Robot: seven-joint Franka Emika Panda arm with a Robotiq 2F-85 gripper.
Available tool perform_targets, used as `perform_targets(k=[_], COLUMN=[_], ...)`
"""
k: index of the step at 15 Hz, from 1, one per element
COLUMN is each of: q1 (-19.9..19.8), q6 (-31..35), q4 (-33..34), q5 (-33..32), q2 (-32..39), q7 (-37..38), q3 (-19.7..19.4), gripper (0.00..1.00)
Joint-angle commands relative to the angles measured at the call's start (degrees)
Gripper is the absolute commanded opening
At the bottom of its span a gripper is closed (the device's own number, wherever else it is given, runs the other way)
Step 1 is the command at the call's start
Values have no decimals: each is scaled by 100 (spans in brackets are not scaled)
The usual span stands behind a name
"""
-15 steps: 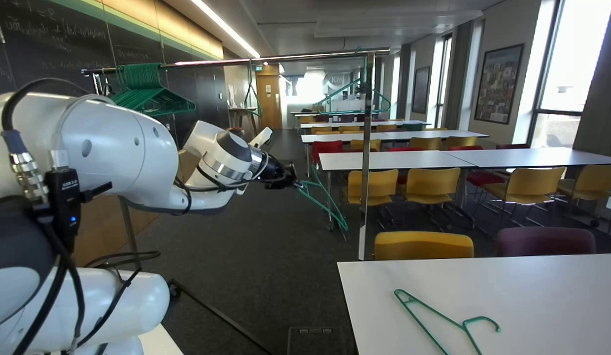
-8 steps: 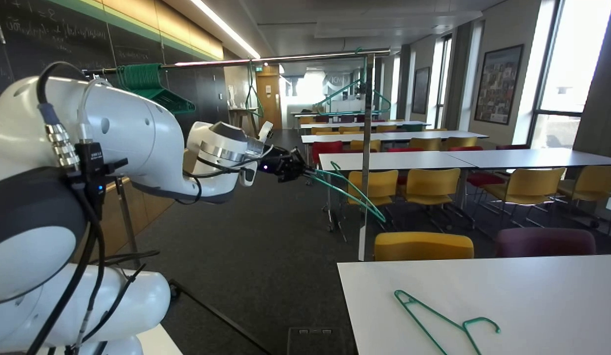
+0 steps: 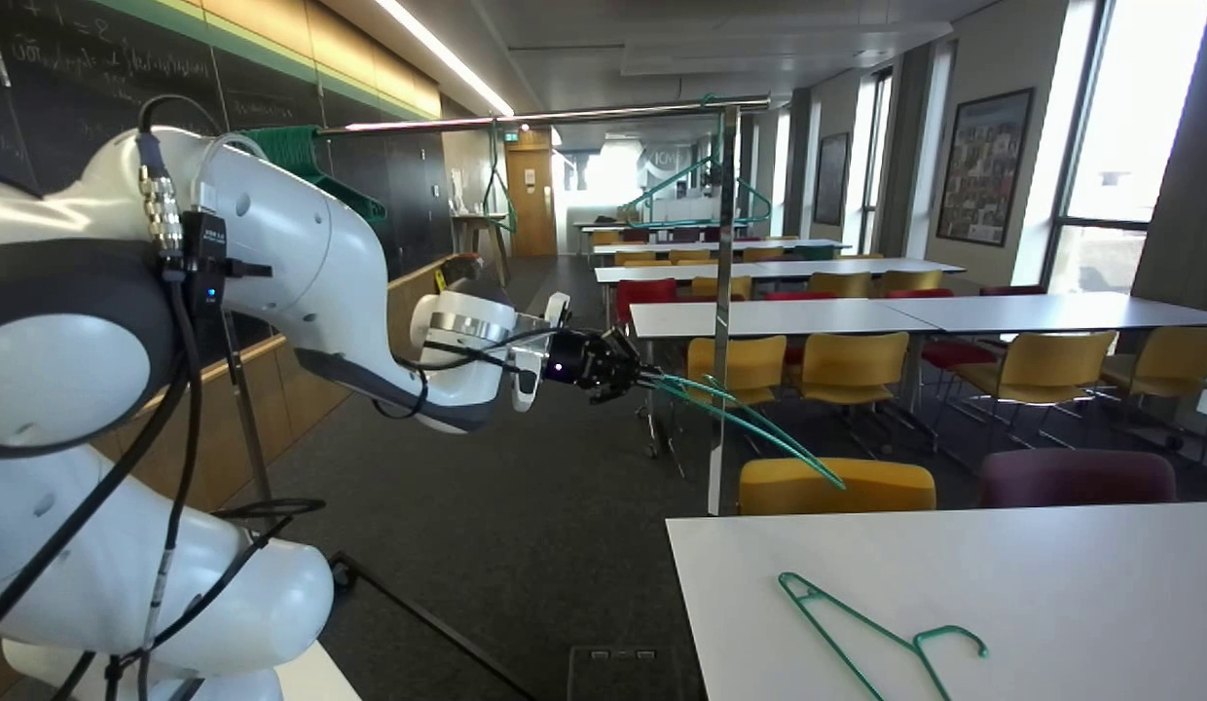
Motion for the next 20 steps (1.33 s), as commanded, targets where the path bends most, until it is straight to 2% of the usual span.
perform_targets(k=[1, 6, 10, 11, 12, 16, 18, 19, 20], q1=[-634, -1188, -1045, 77, 307, 2124, 2987, 3415, 2771], q6=[-60, -340, -1050, -1191, -1150, -523, -252, -168, 31], q4=[99, 227, 630, 752, 882, 1283, 1349, 1350, 1353], q5=[-148, -292, 226, 355, 565, 1685, 1701, 1461, 1413], q2=[-928, -1963, -2610, -2616, -2741, -2979, -3169, -3285, -3491], q7=[-2, 0, 10, 57, 117, 774, 1261, 1603, 1854], q3=[311, 394, 263, -792, -1012, -2793, -3684, -4139, -3565], gripper=[2, 2, 2, 2, 2, 2, 2, 2, 2])
